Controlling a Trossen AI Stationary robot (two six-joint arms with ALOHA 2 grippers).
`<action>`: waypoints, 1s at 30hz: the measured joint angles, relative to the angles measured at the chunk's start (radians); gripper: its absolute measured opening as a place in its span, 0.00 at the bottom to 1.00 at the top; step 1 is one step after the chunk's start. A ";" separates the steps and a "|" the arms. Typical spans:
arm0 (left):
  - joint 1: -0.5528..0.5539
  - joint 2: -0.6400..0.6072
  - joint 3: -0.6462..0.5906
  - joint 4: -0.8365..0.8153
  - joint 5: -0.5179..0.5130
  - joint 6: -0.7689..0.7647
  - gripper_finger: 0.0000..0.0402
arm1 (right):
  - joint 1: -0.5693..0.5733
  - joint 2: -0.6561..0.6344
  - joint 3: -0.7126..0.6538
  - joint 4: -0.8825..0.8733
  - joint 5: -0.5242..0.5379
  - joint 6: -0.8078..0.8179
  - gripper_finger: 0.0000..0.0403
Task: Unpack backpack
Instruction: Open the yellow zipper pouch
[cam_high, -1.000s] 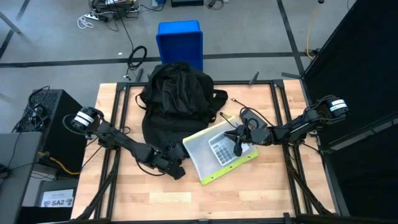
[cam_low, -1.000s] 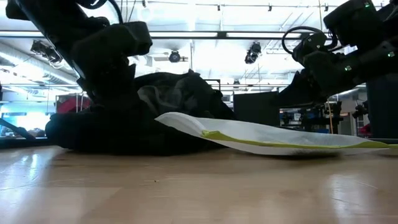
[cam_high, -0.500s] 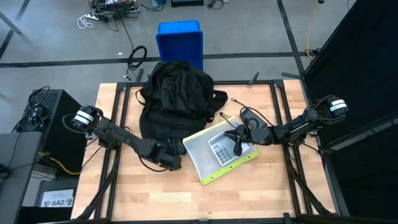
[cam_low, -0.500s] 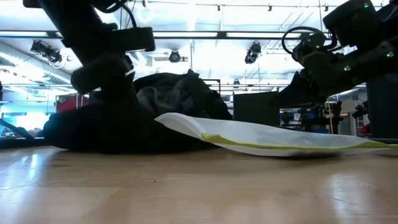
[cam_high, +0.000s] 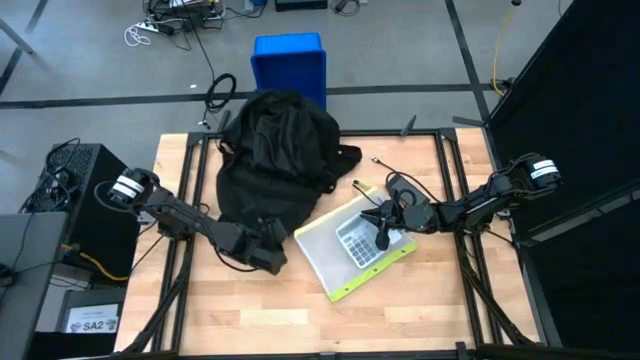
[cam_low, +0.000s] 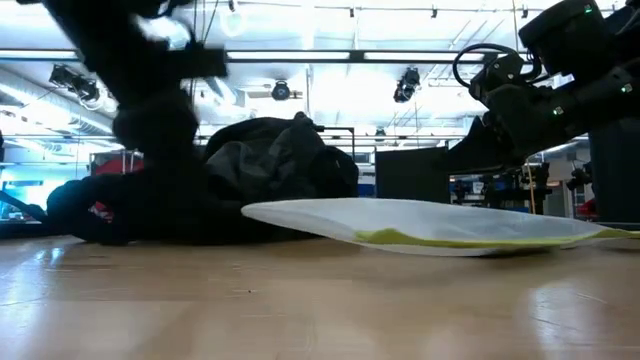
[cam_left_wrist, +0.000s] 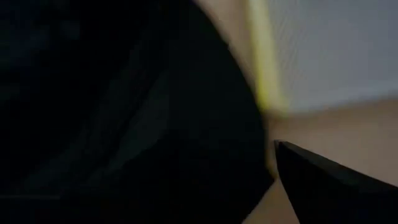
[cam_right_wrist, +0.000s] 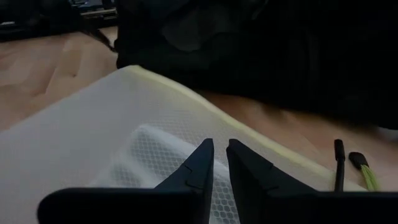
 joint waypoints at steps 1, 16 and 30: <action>-0.004 -0.002 0.006 0.027 -0.001 0.024 0.66 | 0.000 0.000 0.000 0.000 0.000 0.000 0.08; -0.024 0.000 -0.103 0.519 0.193 0.018 0.66 | 0.000 0.000 0.000 -0.005 0.000 0.001 0.07; -0.042 0.028 -0.461 1.192 0.196 -0.396 0.66 | -0.002 0.000 0.000 -0.009 0.000 0.000 0.06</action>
